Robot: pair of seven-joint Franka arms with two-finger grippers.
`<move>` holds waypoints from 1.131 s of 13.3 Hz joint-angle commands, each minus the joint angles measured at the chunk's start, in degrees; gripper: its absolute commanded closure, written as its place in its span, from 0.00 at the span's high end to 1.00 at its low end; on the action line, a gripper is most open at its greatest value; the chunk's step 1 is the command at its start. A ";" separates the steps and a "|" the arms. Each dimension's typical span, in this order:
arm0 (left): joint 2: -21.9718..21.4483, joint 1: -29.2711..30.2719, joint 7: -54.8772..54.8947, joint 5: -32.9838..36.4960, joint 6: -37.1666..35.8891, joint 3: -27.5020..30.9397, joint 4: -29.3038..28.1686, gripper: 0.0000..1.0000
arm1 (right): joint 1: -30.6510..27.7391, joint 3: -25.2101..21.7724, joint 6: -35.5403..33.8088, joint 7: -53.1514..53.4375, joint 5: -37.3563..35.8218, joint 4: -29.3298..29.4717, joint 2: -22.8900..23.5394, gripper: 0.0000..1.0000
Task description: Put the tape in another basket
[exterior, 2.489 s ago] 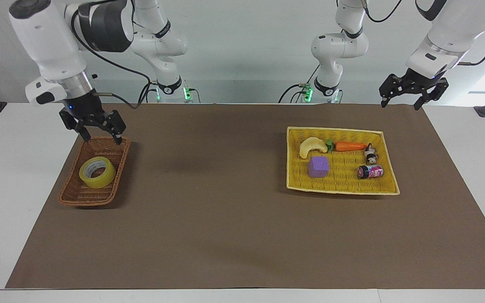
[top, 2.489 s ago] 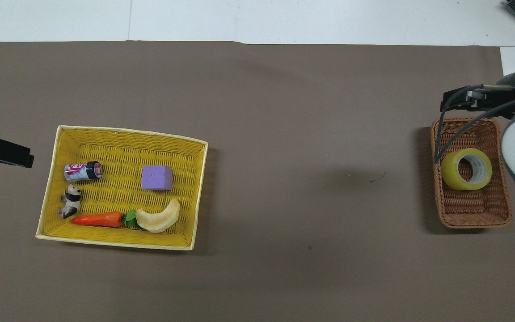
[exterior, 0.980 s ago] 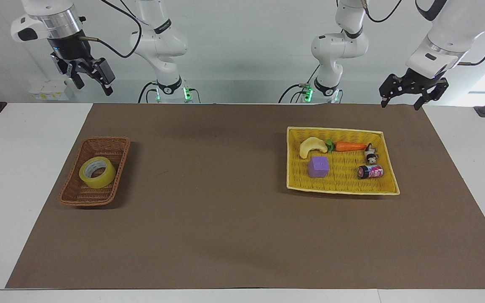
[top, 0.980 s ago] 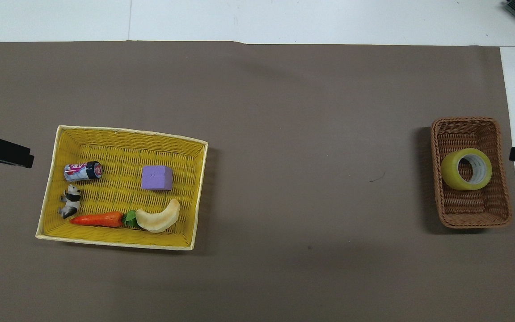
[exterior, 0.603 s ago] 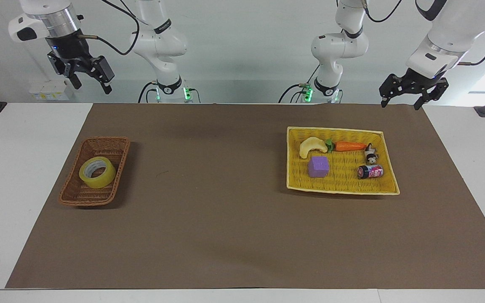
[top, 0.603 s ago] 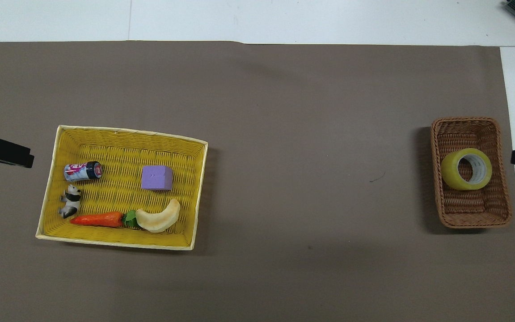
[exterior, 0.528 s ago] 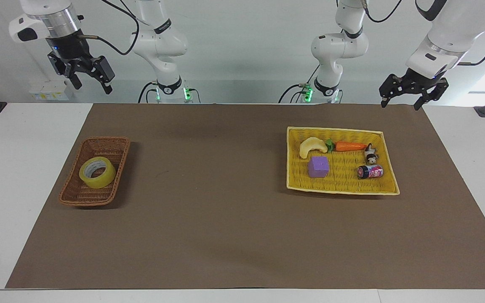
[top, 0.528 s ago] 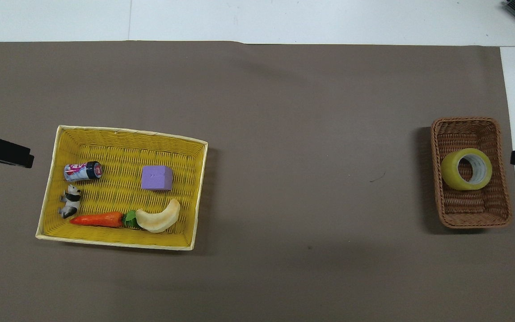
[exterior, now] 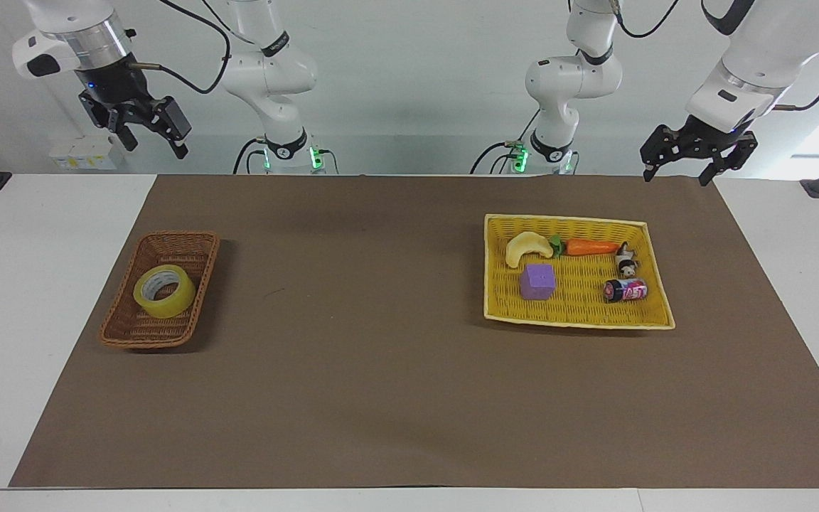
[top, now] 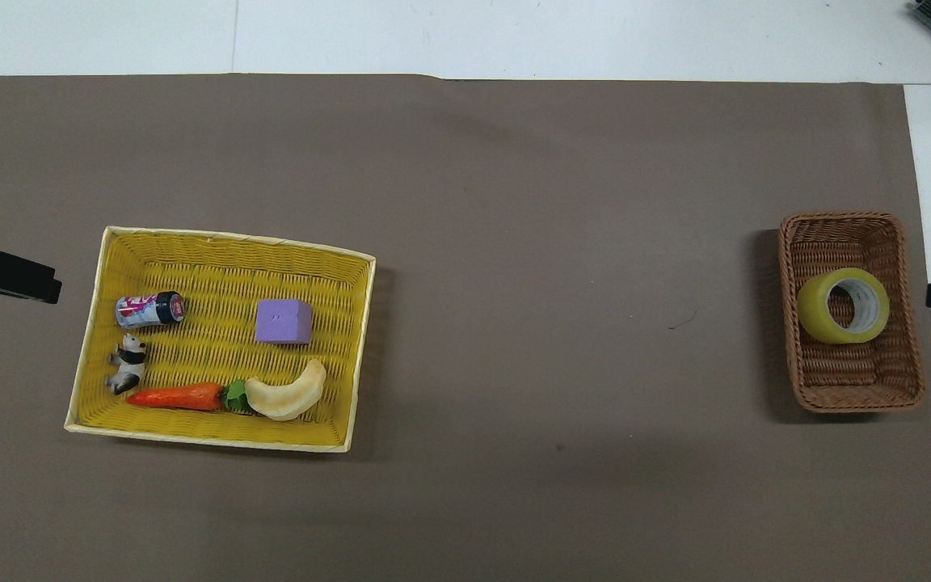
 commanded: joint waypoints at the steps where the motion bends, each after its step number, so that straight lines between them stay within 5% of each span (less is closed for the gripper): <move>1: -0.36 0.54 0.49 0.92 -0.77 -0.40 0.50 1.00 | -3.93 3.32 -0.44 -2.15 -0.20 -0.90 -0.46 1.00; 15: -0.36 0.54 0.49 0.92 -0.77 -0.40 0.41 1.00 | -5.08 6.15 -0.35 -6.73 -1.25 1.99 1.12 1.00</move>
